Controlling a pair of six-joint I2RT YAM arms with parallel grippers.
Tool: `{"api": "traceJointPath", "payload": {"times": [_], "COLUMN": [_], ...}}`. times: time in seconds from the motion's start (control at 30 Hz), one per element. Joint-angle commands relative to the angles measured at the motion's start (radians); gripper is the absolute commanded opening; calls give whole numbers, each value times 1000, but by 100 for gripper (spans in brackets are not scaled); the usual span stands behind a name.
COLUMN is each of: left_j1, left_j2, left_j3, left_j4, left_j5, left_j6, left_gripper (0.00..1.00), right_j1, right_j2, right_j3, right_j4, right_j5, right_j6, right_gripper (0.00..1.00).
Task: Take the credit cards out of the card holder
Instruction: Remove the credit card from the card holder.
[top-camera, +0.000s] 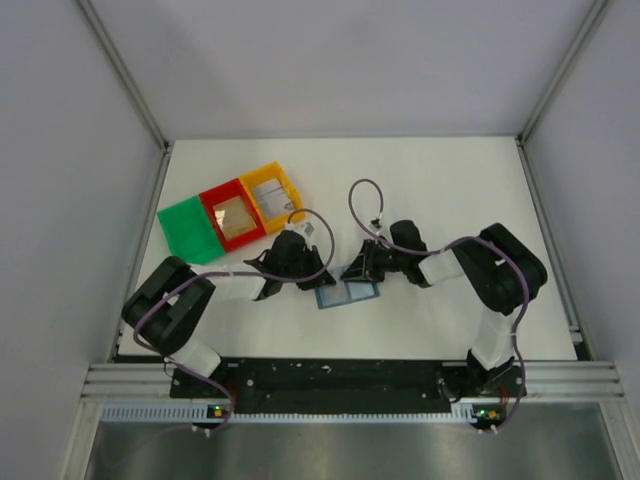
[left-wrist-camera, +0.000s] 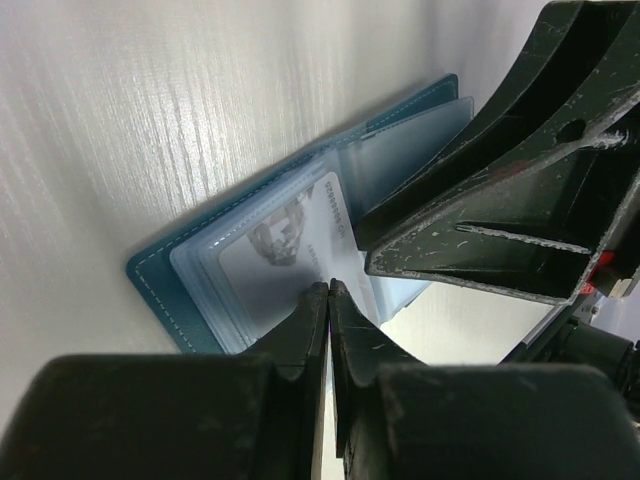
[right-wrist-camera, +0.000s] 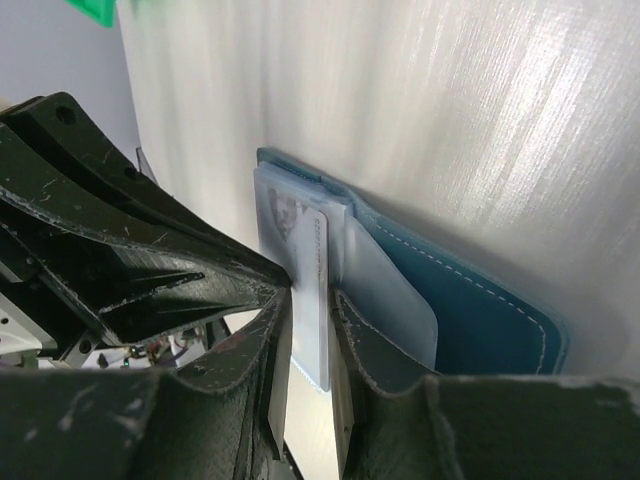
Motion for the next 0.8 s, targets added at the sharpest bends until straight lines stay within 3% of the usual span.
{"api": "traceJointPath", "payload": {"times": [0.0, 0.07, 0.33, 0.77], "left_j1": [2, 3, 45, 43], "left_j2": [29, 18, -200, -73], "left_j3": [-17, -22, -51, 0], "left_j4": [9, 17, -159, -160], "left_j5": [8, 5, -163, -44], "left_j6": [-1, -5, 22, 13], "left_gripper": [8, 8, 17, 18], "right_j1": [19, 19, 19, 27], "right_j2": [30, 38, -1, -13], "right_j3": [39, 45, 44, 62], "right_j4": [7, -15, -167, -159], "right_j5": [-3, 6, 85, 54], "right_j6": [-13, -23, -126, -119], "right_gripper": [19, 14, 15, 20]}}
